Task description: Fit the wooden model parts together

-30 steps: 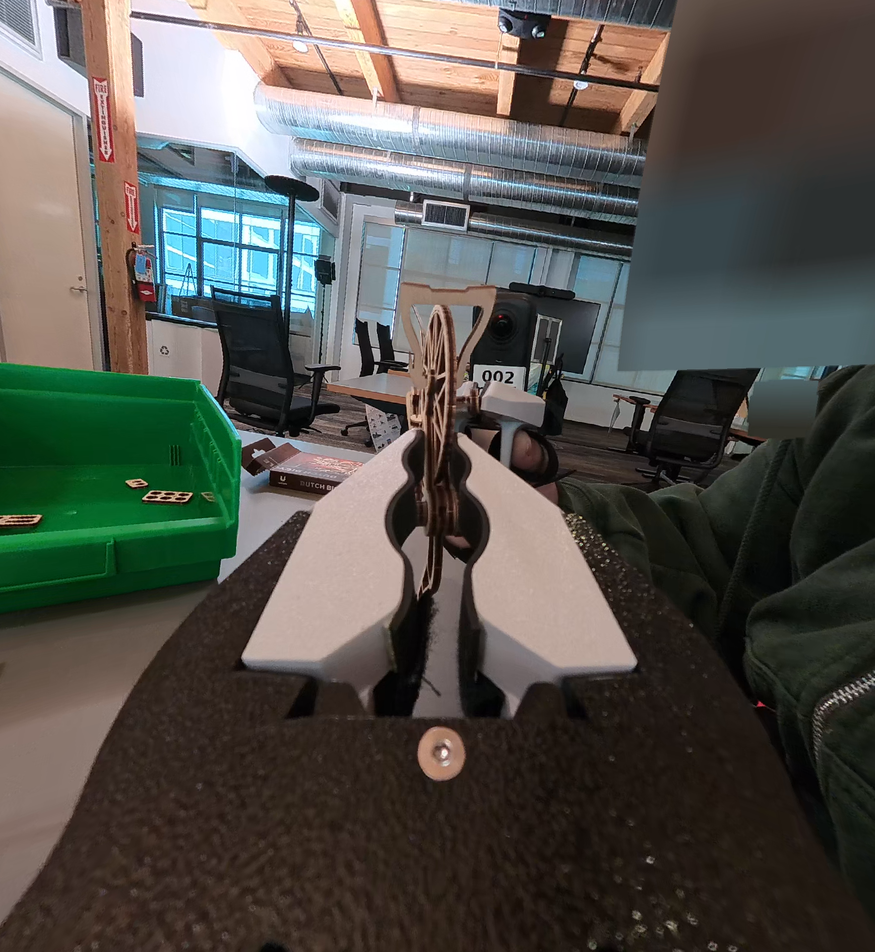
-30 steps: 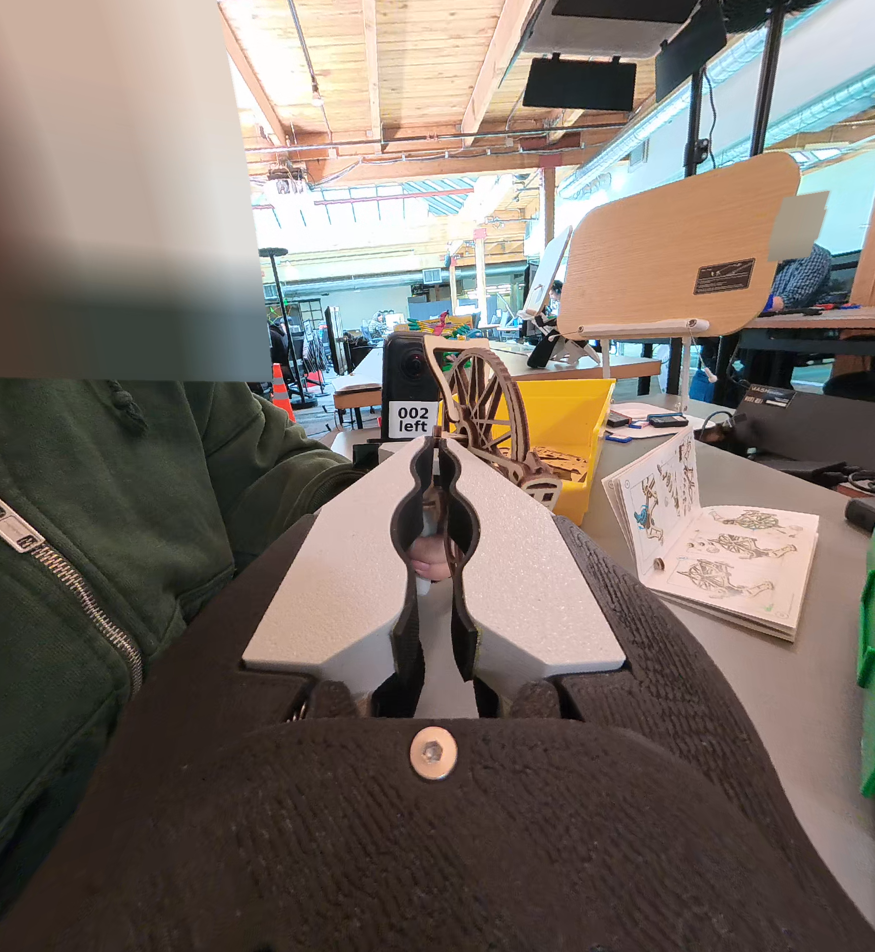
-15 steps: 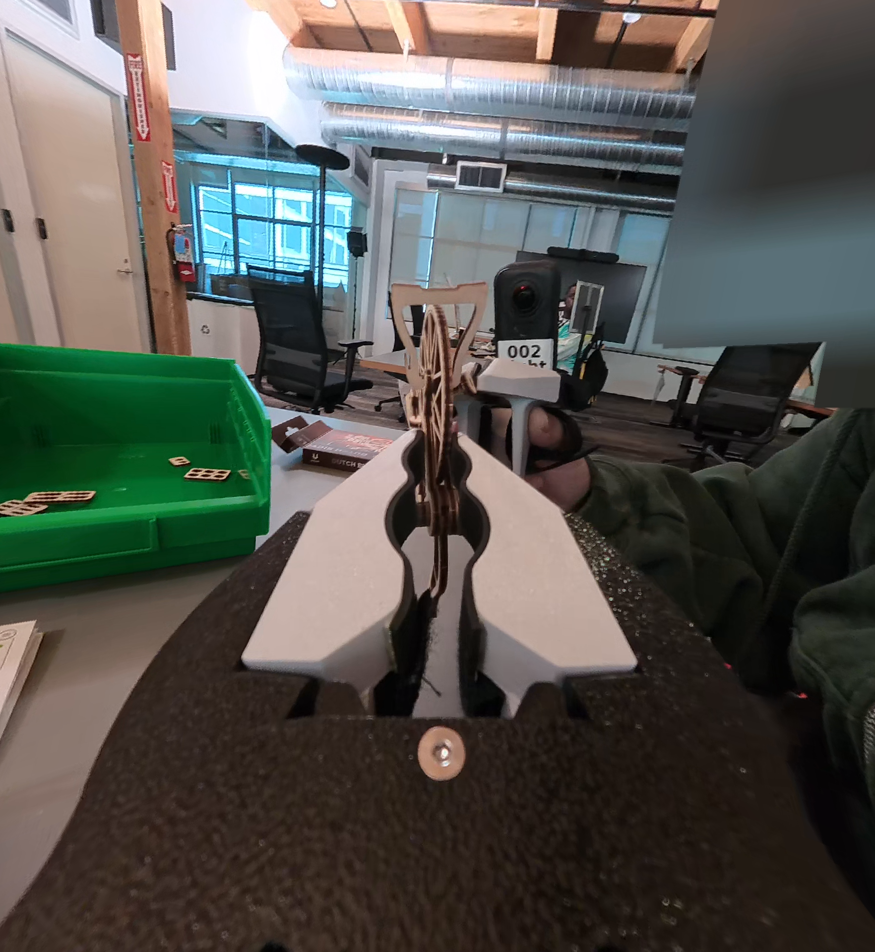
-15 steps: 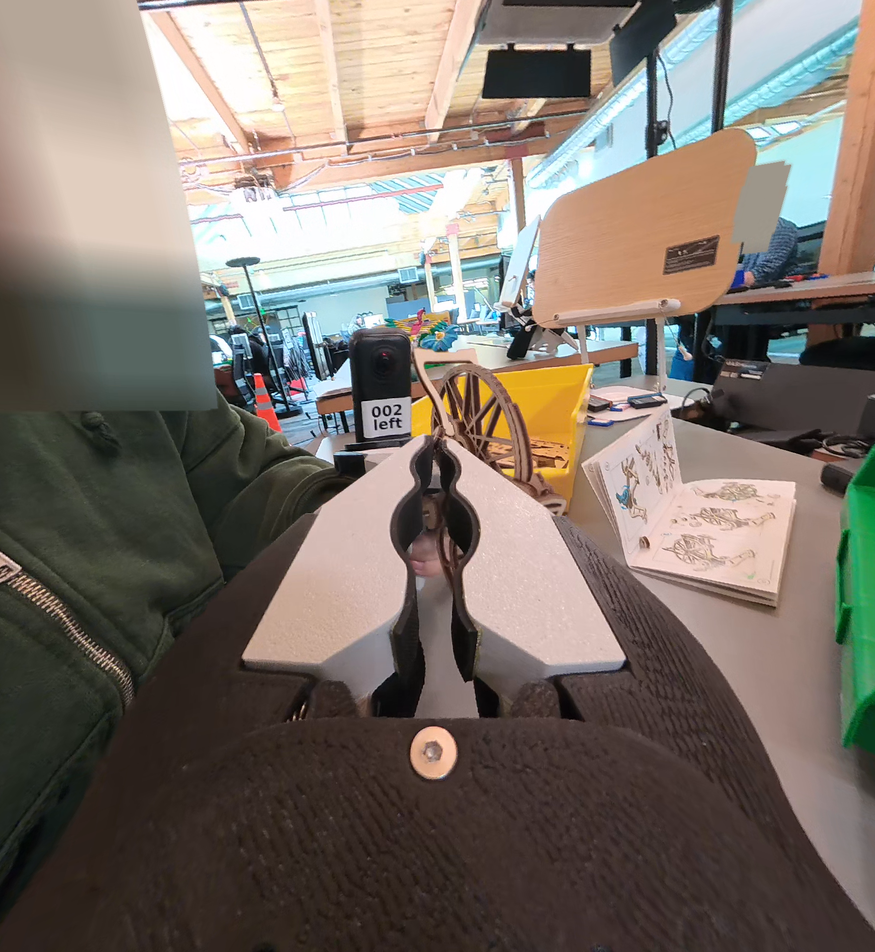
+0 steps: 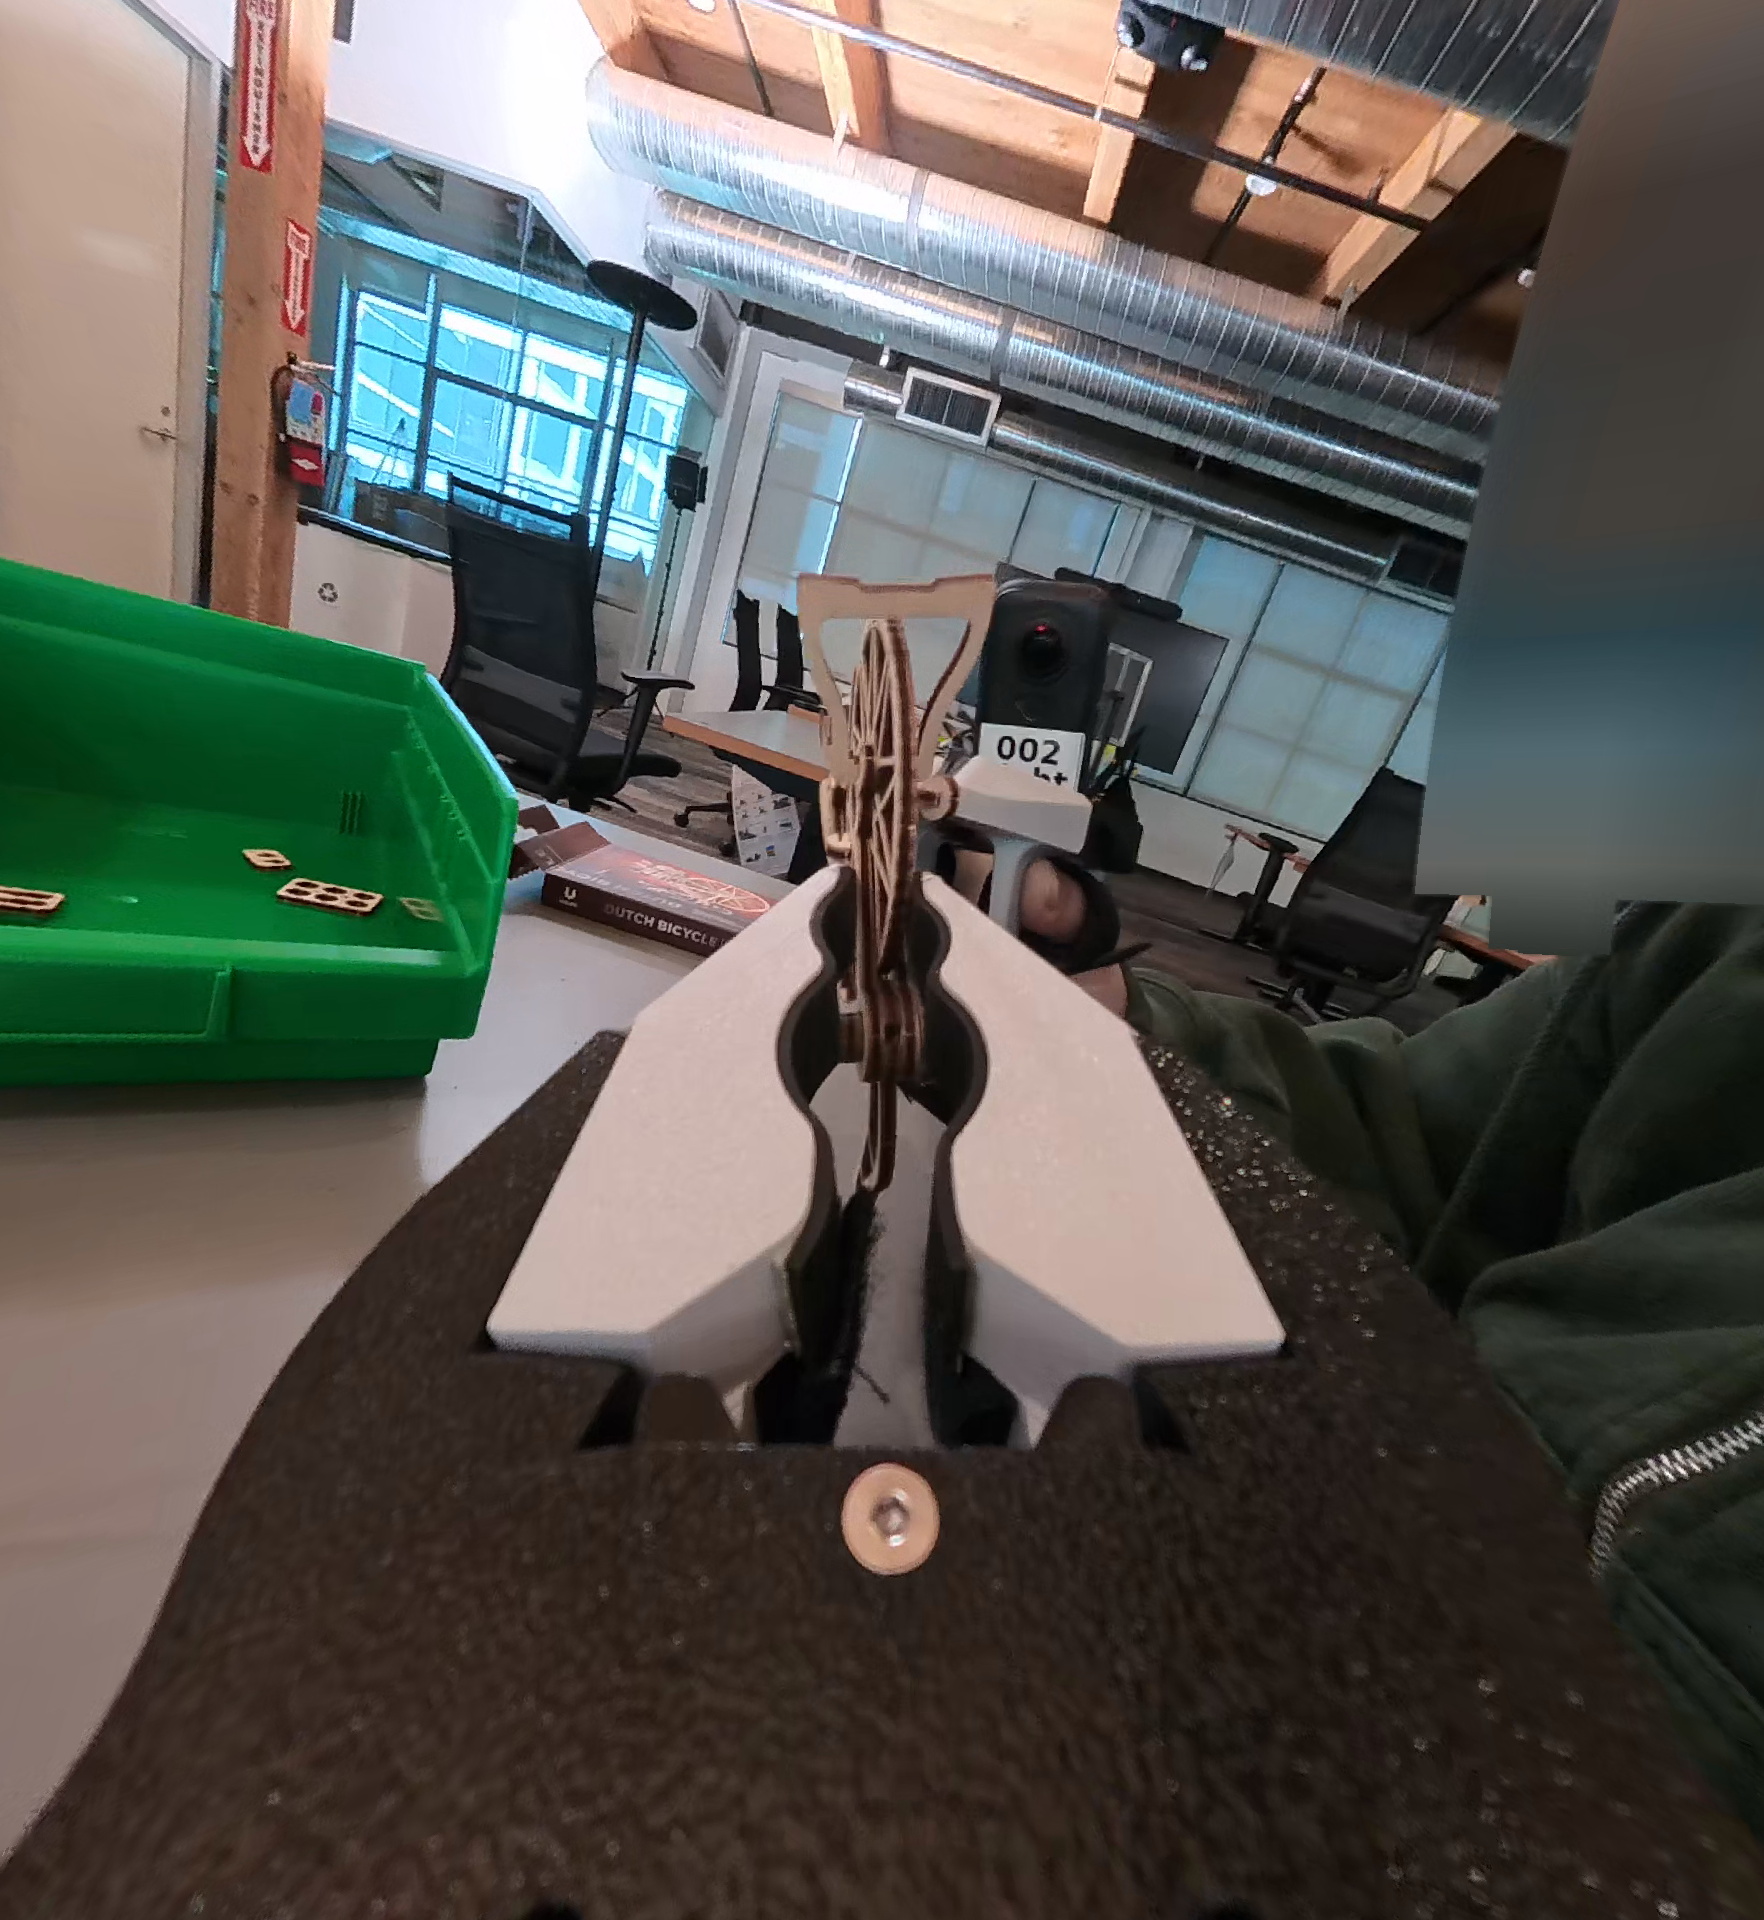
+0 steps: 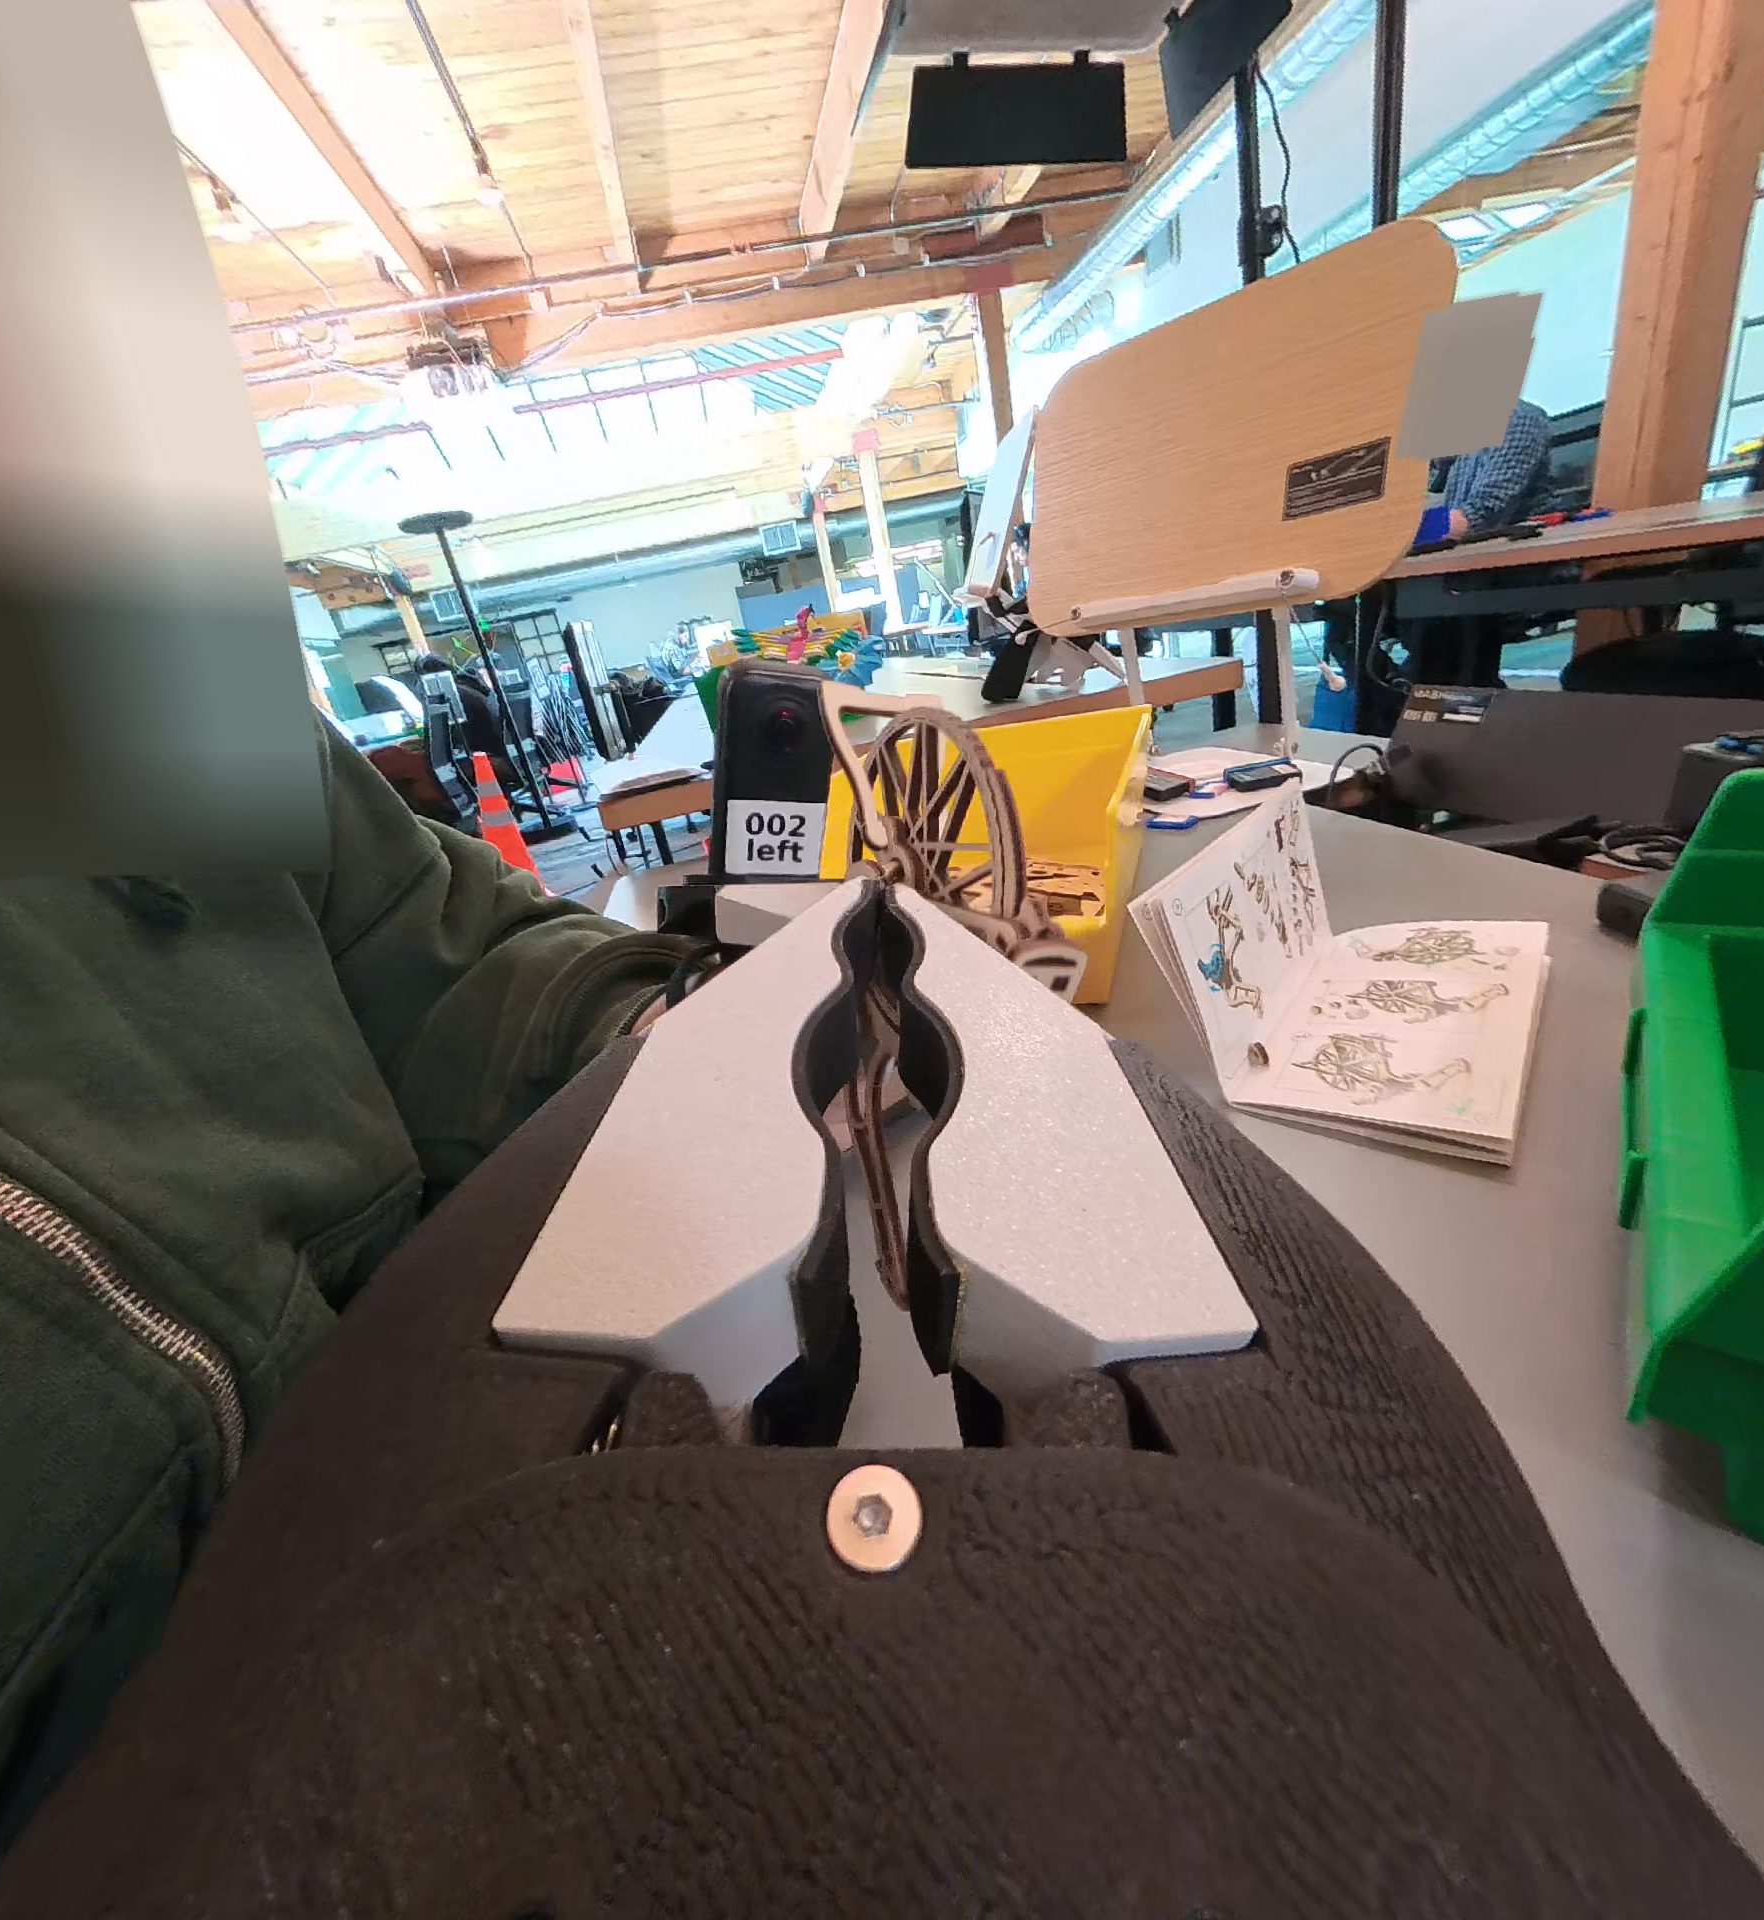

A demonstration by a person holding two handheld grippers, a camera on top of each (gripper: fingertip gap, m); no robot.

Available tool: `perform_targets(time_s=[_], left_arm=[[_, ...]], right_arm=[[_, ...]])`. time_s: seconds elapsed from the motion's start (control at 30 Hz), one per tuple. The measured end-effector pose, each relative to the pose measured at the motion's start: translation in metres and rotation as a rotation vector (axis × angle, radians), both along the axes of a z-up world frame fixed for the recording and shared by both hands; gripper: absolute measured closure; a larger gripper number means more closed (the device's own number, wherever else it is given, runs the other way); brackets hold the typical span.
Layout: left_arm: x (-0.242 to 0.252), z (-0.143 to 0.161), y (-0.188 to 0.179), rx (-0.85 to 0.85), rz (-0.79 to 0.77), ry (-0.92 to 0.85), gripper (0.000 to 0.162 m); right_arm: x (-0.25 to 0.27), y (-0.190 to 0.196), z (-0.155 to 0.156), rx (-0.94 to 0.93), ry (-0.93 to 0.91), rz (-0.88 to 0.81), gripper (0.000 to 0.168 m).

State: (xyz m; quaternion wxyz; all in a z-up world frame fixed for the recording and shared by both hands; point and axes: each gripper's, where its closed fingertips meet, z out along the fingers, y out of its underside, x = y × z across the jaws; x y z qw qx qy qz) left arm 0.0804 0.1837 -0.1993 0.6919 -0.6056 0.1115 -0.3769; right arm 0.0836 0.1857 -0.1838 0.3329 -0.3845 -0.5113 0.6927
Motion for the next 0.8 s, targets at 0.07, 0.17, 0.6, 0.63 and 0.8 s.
perform_targets(time_s=[0.07,0.17,0.6,0.63,0.8], left_arm=[[-0.001,-0.001,0.001,-0.005,0.008,-0.002,0.156],[-0.004,-0.002,0.003,-0.016,0.031,0.001,0.156],[-0.018,-0.029,0.021,-0.161,0.151,0.046,0.156],[-0.018,-0.031,0.022,-0.173,0.156,0.042,0.156],[-0.019,-0.037,0.033,-0.251,0.162,-0.074,0.156]], right_arm=[[-0.001,0.001,-0.002,0.007,-0.005,-0.012,0.168],[-0.004,0.002,-0.005,0.03,-0.016,-0.04,0.168],[-0.018,0.021,-0.023,0.04,-0.089,-0.196,0.168],[-0.019,0.023,-0.024,0.04,-0.091,-0.209,0.168],[-0.022,0.033,-0.029,0.066,-0.098,-0.281,0.168]])
